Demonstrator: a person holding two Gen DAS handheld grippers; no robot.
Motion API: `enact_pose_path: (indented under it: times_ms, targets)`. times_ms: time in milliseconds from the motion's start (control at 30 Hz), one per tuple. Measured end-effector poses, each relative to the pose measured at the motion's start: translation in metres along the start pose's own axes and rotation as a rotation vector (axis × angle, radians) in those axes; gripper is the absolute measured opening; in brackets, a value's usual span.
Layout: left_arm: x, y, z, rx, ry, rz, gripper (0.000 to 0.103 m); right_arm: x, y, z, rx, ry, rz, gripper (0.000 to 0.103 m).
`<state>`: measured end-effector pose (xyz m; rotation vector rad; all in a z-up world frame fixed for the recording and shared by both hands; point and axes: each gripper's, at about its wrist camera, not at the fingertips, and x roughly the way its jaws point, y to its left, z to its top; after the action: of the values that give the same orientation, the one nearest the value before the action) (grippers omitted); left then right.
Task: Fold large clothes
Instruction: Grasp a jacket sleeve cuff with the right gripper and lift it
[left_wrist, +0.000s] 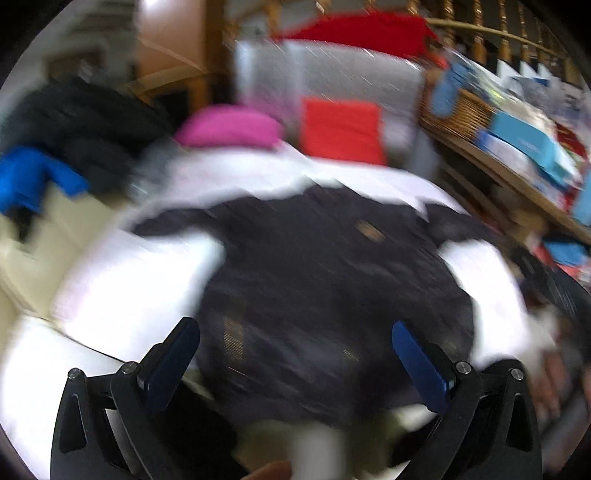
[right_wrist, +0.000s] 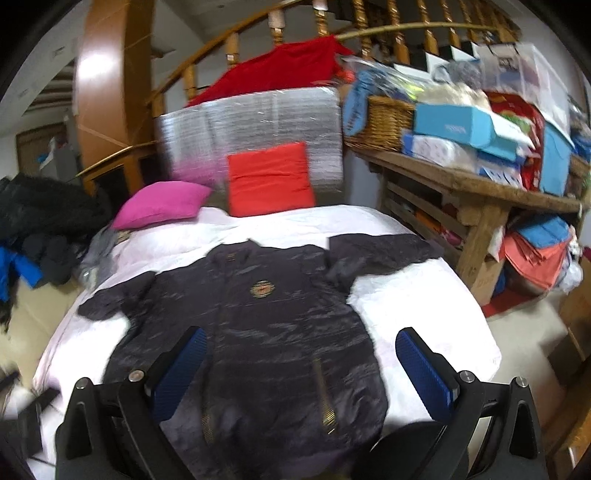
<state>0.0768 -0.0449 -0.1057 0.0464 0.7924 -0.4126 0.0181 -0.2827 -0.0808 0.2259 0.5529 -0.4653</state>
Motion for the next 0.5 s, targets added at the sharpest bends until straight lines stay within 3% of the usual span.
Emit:
enact_pose_path:
  times_ms: [133, 300, 400, 500]
  targets:
    - [0.019, -0.025, -0.024, 0.094, 0.072, -0.199, 0.103, 0.054, -0.051, 0.015, 0.036, 0.026, 0.003, 0.103]
    - [0.013, -0.049, -0.022, 0.213, 0.012, -0.301, 0.103, 0.131, -0.120, 0.040, 0.188, 0.080, 0.090, 0.103]
    - [0.036, -0.061, -0.018, 0.264, 0.076, -0.333, 0.103, 0.180, -0.160, 0.055, 0.323, 0.086, 0.147, 0.103]
    - [0.071, -0.062, -0.010, 0.276, 0.121, -0.315, 0.103, 0.238, -0.200, 0.065, 0.508, 0.122, 0.206, 0.103]
